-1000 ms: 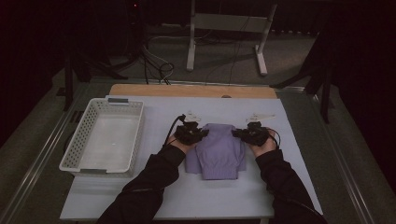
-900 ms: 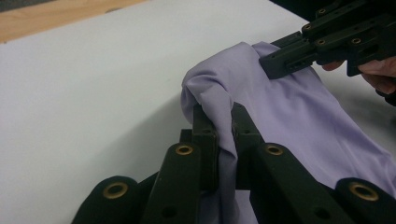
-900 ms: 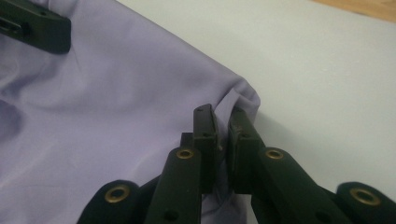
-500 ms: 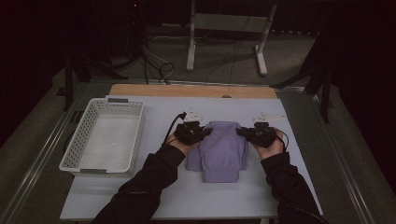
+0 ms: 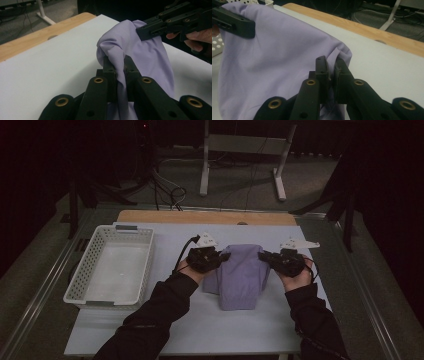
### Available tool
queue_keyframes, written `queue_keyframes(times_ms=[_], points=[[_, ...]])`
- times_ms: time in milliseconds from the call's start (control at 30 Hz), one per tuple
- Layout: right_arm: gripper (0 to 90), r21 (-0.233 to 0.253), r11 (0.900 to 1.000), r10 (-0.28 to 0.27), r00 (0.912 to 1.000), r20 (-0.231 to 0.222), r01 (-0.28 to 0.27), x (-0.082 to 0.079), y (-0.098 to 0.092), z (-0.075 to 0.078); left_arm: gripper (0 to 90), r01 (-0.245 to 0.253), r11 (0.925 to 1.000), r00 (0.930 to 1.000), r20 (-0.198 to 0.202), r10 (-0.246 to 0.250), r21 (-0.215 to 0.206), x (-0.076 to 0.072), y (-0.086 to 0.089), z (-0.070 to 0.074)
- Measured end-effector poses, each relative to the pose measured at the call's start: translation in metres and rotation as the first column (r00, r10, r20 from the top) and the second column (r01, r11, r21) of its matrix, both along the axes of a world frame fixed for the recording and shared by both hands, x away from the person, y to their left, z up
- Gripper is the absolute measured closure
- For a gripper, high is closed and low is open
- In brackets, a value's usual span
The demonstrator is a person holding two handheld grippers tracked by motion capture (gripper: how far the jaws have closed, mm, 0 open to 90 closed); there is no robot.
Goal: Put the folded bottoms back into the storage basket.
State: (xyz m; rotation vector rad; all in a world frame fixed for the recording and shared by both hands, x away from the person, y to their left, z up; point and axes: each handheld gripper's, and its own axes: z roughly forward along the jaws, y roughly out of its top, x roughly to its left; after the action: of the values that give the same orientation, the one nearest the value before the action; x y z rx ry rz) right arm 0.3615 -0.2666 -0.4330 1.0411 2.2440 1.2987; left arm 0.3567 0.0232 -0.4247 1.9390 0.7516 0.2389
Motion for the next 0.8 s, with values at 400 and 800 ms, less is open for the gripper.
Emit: queue_keyframes(times_ms=[400, 800], points=[[83.8, 0.026, 1.0, 0.008, 0.9987, 0.051, -0.009, -0.007, 0.005, 0.021, 84.8, 0.003, 1.0, 0.9996, 0.03, -0.003, 0.0, -0.007, 0.009, 0.022], [83.8, 0.039, 0.999, 0.032, 0.9972, 0.067, -0.035, -0.008, 0.023, 0.036, 84.8, -0.021, 0.9996, 0.9988, 0.045, 0.02, 0.021, -0.011, 0.032, 0.038]])
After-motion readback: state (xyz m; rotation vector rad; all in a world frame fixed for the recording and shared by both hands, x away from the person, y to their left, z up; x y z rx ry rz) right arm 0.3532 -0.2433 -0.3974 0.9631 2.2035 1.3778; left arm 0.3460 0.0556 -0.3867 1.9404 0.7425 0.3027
